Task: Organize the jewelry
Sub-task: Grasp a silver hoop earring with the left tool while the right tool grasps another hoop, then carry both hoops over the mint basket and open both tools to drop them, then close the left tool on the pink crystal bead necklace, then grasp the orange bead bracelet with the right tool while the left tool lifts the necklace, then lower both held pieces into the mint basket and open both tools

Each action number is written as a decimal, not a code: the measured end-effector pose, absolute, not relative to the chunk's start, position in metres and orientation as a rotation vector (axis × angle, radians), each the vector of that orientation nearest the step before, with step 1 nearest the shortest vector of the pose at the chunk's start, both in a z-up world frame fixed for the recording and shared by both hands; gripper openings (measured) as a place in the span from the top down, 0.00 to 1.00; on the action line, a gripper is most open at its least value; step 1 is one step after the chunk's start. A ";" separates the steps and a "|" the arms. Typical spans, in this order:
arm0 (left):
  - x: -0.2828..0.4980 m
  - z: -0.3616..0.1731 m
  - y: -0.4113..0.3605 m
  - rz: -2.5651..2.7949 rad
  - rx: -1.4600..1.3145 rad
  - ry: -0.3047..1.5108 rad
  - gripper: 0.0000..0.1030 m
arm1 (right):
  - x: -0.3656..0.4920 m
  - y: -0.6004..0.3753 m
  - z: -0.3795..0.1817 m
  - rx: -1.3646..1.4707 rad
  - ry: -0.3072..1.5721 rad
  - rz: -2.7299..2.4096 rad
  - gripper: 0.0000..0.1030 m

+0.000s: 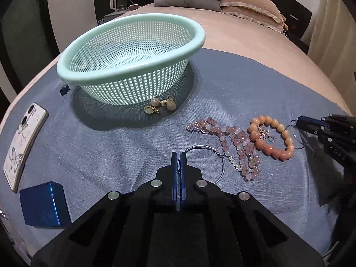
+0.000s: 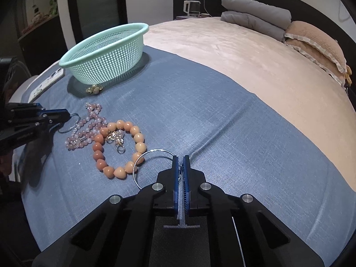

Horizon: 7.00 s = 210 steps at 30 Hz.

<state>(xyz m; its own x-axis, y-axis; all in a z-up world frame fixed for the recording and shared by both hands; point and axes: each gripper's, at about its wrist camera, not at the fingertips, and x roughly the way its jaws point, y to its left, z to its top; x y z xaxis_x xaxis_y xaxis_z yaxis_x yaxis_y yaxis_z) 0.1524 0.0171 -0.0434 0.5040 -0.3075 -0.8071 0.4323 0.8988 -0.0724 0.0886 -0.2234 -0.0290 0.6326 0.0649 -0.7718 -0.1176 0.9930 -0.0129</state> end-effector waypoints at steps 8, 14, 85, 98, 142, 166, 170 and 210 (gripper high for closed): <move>0.131 -0.024 0.021 -0.460 0.174 0.961 0.98 | 0.069 -0.219 0.014 -0.100 0.787 0.109 0.96; 0.118 0.000 0.028 -0.443 0.195 0.954 0.98 | 0.060 -0.203 0.050 -0.152 0.717 0.135 0.96; 0.164 0.067 0.051 -0.425 0.267 0.845 0.06 | 0.155 -0.160 0.094 -0.158 0.613 0.143 0.16; 0.134 0.019 -0.002 -0.528 0.318 0.905 0.07 | 0.121 -0.188 0.063 -0.150 0.677 0.144 0.18; 0.122 0.019 -0.027 -0.586 0.293 0.993 0.94 | 0.083 -0.185 0.036 -0.033 0.790 0.288 0.89; 0.139 0.142 0.004 -0.521 0.308 0.796 0.94 | 0.094 -0.149 0.151 -0.155 0.577 0.341 0.89; 0.147 0.154 0.011 -0.512 0.327 0.776 0.94 | 0.107 -0.138 0.159 -0.160 0.559 0.361 0.89; 0.264 0.046 0.051 -0.484 0.260 0.940 0.93 | 0.245 -0.099 0.050 -0.081 0.771 0.394 0.88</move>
<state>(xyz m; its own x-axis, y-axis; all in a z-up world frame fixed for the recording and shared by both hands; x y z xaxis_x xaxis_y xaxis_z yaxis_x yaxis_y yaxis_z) 0.2642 0.0508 0.0458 0.4943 -0.2836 -0.8217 0.5046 0.8633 0.0055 0.2451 -0.0987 0.0501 0.6481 0.3172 -0.6923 -0.3756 0.9240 0.0717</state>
